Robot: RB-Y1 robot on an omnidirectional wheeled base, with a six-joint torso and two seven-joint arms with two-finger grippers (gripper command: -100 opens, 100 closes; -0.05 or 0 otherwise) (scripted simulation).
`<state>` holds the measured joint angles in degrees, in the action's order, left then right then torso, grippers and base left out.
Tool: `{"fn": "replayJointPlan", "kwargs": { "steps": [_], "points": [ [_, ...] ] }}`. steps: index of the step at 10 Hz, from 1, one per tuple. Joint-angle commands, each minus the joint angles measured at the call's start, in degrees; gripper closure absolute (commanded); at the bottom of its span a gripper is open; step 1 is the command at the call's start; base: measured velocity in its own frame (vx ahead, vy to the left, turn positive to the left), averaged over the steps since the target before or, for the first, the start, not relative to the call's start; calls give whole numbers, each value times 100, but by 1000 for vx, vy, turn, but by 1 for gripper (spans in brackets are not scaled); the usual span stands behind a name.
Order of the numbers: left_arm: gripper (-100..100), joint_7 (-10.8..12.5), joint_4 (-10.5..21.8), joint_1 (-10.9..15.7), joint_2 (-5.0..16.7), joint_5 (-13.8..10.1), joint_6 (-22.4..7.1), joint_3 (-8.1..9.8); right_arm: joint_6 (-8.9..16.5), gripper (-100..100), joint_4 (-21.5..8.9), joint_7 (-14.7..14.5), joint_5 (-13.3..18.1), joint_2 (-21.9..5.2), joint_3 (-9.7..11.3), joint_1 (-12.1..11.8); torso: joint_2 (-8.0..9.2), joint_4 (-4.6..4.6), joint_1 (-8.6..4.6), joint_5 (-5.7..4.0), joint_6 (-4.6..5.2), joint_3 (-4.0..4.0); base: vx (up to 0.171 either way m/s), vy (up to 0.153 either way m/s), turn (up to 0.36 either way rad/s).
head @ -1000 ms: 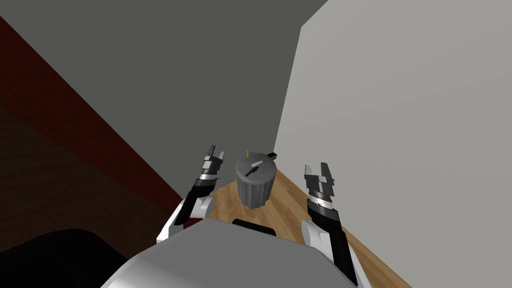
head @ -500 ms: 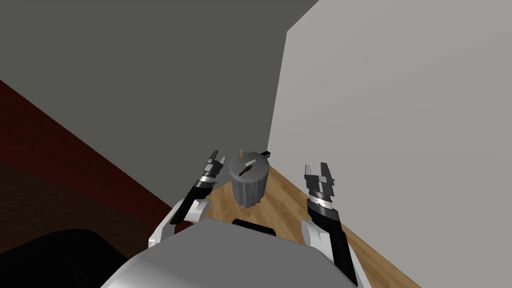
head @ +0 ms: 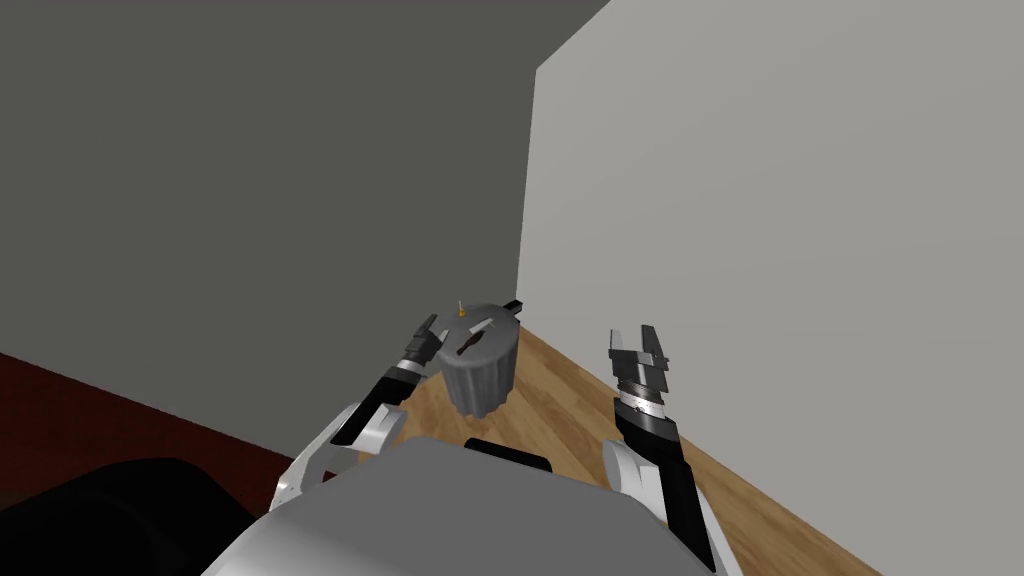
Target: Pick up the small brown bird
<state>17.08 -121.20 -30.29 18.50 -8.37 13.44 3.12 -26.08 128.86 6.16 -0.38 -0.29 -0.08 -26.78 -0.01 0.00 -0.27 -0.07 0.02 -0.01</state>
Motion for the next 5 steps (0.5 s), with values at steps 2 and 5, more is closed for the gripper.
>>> {"fn": "replayJointPlan", "kwargs": {
  "steps": [2,5],
  "points": [
    [-100,326,182,-40,284,-178,-297,51,0,0,0,0,0,0,-1,-1,1,1,10,2,-6,1,20,-45,-121],
    [-100,719,457,-156,619,-408,-563,99,0,0,0,0,0,-1,-1,-1,-13,-2,14,3,-1,-7,49,-43,-263]
  ]
}}
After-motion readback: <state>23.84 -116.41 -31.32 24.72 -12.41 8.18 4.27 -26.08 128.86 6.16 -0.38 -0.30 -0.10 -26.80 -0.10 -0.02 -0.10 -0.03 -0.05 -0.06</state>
